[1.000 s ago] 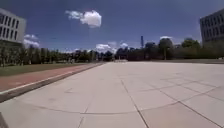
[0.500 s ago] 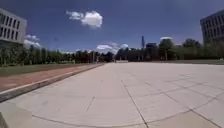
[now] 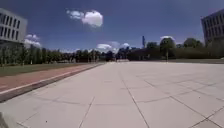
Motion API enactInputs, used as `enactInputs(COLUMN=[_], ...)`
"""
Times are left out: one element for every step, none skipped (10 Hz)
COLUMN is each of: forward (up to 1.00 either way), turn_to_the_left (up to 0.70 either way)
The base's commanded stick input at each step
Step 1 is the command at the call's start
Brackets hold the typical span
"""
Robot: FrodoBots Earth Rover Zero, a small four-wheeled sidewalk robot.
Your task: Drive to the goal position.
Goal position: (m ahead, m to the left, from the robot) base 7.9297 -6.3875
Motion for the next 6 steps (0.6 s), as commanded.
enactInputs(forward=[0.5, 0.5, 0.5, 0.5, 0.5, 0.5], turn_to_the_left=[0.0, 0.0, 0.0, 0.0, 0.0, 0.0])
